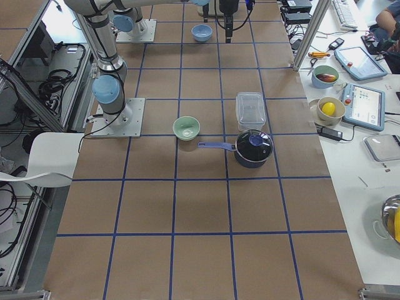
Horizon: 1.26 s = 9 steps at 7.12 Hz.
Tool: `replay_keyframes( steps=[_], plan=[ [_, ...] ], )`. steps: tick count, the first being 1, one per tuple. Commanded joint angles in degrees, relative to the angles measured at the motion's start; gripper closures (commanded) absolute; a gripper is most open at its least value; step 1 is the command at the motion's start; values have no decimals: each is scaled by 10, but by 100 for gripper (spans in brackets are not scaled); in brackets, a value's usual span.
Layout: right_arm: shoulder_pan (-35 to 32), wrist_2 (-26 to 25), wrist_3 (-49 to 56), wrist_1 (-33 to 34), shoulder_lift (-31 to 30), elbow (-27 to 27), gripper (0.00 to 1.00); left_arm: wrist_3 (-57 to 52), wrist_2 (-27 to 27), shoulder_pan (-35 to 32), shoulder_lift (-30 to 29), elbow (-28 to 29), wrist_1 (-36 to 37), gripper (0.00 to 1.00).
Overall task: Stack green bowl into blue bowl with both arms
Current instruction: 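Lower the left gripper onto the light blue bowl's rim and grasp it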
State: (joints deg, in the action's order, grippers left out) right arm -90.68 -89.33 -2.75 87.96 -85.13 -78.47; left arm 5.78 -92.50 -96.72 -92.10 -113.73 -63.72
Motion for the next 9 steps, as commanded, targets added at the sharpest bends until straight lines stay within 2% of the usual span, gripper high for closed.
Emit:
replay_keyframes(
  steps=[1, 2, 3, 5, 6, 7, 8, 9],
  plan=[
    [2, -1, 3, -2, 4, -11, 0, -3, -12, -3, -45, -102, 117, 0],
    [3, -1, 3, -2, 3, -20, 0, 3, -42, -3, -73, -114, 185, 0],
    [3, -1, 3, -3, 2, -20, 0, 2, -68, -3, -95, -113, 198, 13],
    [4, -1, 2, -5, 0, -20, 0, 5, -68, -7, -107, -112, 213, 92],
    [4, -1, 2, -5, 0, -20, 0, 10, -69, -8, -106, -111, 215, 97],
    [4, -1, 2, -6, 0, -20, 0, 63, -65, -12, -98, -111, 217, 99],
    [8, -3, 3, -13, 0, -19, 0, 131, -35, -14, -105, -100, 218, 100],
    [27, -6, 5, -28, 2, -21, 0, 131, -37, -41, -112, -54, 192, 100]
  ],
)
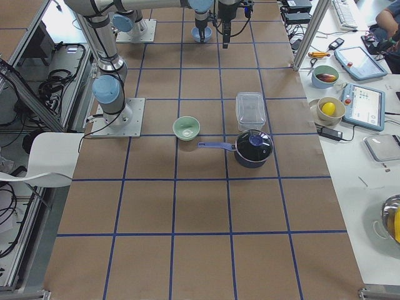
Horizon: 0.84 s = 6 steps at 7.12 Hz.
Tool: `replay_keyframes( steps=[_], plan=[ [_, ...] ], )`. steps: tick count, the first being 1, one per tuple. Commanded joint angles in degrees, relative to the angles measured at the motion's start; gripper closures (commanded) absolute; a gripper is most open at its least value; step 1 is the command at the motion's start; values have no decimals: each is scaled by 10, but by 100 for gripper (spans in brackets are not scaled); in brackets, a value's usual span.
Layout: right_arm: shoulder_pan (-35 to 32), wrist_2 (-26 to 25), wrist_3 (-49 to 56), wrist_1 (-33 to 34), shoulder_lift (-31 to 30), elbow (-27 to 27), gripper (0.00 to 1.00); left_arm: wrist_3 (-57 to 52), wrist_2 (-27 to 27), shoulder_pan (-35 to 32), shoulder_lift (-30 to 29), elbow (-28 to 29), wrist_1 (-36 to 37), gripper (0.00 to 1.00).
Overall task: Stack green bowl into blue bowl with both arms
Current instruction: 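Carry the blue bowl to table center with left gripper while right gripper nears green bowl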
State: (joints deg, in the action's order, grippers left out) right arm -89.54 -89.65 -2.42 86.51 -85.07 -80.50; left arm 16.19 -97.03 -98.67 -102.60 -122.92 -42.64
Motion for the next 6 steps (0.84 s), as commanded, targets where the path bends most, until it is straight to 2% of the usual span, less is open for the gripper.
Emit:
replay_keyframes(
  steps=[1, 2, 3, 4, 5, 6],
  plan=[
    [51, -4, 27, -27, 2, -3, 0, 75, 10, -63, -22, 124, -94, 100],
    [102, -3, 98, -36, 2, -16, 0, 141, 17, -87, -58, 223, -157, 99],
    [134, -8, 166, -35, -2, -34, 0, 180, 50, -103, -103, 294, -171, 97],
    [174, -63, 181, -37, -2, -49, 0, 241, 62, -125, -150, 336, -159, 99],
    [210, -82, 185, -40, -3, -74, 0, 270, 58, -149, -181, 360, -155, 100],
    [246, -77, 196, -32, -3, -105, 0, 271, 56, -161, -204, 362, -154, 100]
  ],
)
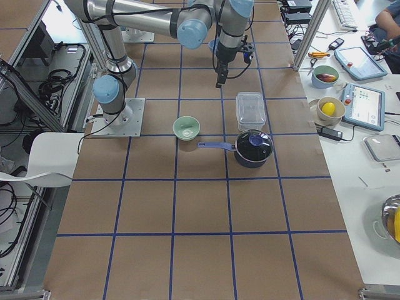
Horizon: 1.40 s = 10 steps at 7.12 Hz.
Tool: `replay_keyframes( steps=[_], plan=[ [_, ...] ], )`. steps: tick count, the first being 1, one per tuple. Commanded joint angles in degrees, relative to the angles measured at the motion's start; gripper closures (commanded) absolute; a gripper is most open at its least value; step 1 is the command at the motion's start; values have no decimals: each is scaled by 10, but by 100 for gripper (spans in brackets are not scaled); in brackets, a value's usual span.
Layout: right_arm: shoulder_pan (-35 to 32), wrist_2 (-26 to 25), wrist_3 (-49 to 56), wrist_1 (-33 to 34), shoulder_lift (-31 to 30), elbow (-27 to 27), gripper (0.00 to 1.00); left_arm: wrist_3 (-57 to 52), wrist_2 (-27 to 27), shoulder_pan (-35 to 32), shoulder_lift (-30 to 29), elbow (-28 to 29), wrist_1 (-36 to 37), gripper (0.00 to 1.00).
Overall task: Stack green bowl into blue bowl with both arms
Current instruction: 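Carry the blue bowl to table center with left gripper while right gripper nears green bowl, then release blue bowl and raise left gripper while right gripper grasps green bowl rim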
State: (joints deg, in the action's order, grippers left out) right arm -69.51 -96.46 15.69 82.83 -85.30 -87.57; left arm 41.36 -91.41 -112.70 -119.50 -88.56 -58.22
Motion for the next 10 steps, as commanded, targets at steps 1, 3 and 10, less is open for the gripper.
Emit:
replay_keyframes(
  steps=[1, 3, 10],
  plan=[
    [73, -4, 15, 25, -1, -76, 0, 25, 0, -25, -42, 18, 1, 91],
    [127, -5, 15, 131, -3, -200, 0, 20, -2, -28, -41, 25, 4, 25],
    [175, -4, 61, 391, -7, -400, 53, -425, -5, 194, 228, 31, -225, 0]
  ],
)
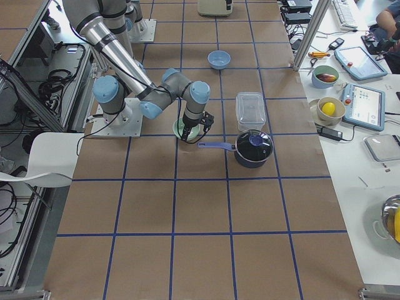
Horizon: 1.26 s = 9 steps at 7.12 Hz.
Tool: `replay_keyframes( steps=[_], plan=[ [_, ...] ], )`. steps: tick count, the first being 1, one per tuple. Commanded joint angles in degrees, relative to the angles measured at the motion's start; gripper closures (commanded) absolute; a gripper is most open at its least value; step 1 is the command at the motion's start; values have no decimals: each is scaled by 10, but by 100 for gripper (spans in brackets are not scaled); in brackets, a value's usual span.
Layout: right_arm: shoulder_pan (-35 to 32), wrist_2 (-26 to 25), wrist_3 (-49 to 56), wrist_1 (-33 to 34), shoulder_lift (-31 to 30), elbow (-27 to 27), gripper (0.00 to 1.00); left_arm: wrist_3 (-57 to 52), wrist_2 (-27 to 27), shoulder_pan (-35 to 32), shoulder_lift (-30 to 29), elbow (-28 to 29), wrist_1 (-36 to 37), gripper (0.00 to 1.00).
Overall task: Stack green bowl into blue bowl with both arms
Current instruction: 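Release blue bowl and raise left gripper while right gripper grasps green bowl rim, then lift the pale green bowl with the right gripper and carry it over the blue bowl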
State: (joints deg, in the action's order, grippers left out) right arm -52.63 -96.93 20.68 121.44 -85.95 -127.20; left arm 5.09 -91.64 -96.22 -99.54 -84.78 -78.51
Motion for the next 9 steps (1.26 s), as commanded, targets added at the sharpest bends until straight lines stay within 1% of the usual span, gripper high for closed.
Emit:
replay_keyframes(
  steps=[1, 2, 3, 4, 5, 6, 7, 8, 9],
  plan=[
    [5, 2, 12, 5, 0, -4, 68, -64, 1, 40, 44, -14, -18, 0],
    [5, 2, 13, 5, -1, -3, 92, -64, 1, 45, 56, -25, -19, 0],
    [5, 3, 13, 4, -4, -2, 100, -67, -4, 62, 78, -41, -25, 0],
    [-1, 33, 12, 0, -7, 11, 100, -69, 5, 78, 103, -71, -19, 0],
    [-19, 99, 5, -29, -10, 45, 100, -64, 7, 75, 122, -93, -18, 0],
    [-69, 113, -27, -90, -8, 100, 100, -64, 19, 76, 126, -94, -16, 0],
    [-131, 115, -59, -129, 5, 148, 100, -64, 34, 87, 120, -85, -16, 0],
    [-187, 157, -106, -137, 24, 173, 100, -71, 46, 88, 117, -70, -23, 0],
    [-249, 226, -201, -127, 31, 191, 100, -73, 40, 88, 127, -74, -27, 0]
  ],
)
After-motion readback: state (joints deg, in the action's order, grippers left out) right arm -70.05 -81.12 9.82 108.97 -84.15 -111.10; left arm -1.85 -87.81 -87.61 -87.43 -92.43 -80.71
